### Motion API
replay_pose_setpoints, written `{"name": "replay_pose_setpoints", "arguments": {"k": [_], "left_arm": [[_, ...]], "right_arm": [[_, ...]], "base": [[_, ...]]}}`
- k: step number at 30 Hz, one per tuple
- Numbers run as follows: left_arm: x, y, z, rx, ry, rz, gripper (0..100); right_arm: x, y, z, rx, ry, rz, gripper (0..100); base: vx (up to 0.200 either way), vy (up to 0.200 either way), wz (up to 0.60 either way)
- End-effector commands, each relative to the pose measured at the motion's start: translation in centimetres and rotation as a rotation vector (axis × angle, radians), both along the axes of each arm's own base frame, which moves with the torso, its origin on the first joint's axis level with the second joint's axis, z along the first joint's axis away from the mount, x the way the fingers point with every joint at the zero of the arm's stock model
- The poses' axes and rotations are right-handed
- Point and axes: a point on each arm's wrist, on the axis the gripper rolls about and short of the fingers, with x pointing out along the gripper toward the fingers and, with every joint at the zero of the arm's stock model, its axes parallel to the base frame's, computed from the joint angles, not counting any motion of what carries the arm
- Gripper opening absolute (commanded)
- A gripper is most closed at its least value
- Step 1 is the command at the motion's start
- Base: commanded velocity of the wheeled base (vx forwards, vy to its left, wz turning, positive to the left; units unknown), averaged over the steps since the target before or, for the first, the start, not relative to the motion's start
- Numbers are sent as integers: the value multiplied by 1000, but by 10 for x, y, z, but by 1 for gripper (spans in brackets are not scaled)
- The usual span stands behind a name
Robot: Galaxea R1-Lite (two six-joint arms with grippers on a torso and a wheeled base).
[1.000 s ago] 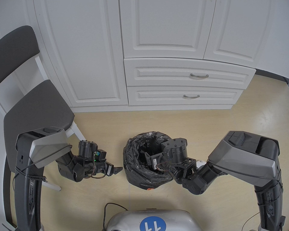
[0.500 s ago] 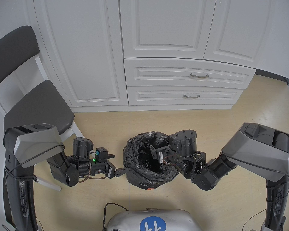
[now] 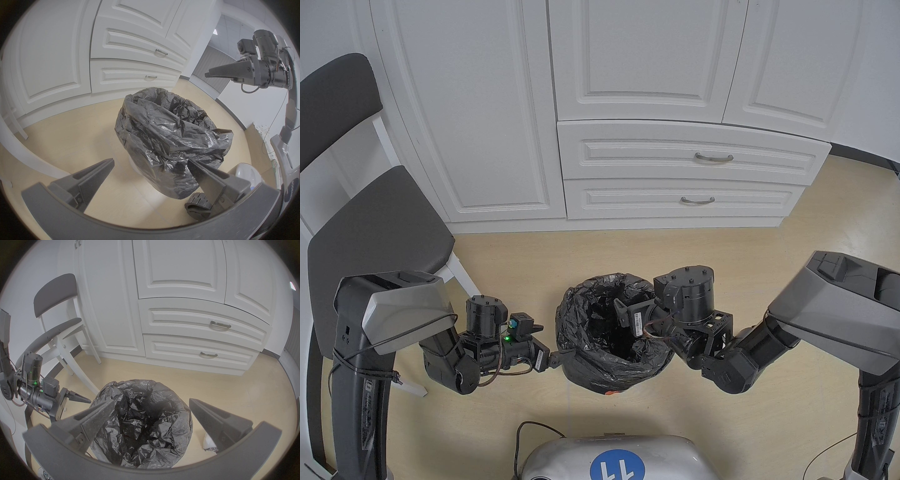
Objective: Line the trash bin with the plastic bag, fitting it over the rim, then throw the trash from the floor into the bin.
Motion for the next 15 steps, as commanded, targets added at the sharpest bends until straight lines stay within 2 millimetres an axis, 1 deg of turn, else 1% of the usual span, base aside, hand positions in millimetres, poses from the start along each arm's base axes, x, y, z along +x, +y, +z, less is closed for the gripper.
{"name": "replay_pose_setpoints", "arguments": {"k": [1, 6, 7, 15], "left_arm": [[2, -1, -10, 0, 13, 2, 100], [4, -5, -10, -43, 18, 16, 100], [4, -5, -10, -55, 17, 22, 0], [4, -6, -4, -97, 4, 36, 0]], "right_arm": [[0, 0, 3, 5, -7, 0, 100], [0, 0, 5, 8, -10, 0, 100], [-1, 0, 5, 9, -11, 0, 100], [-1, -1, 7, 13, -16, 0, 100]], "base": [[0, 0, 0], [0, 0, 0], [0, 0, 0], [0, 0, 0]]}}
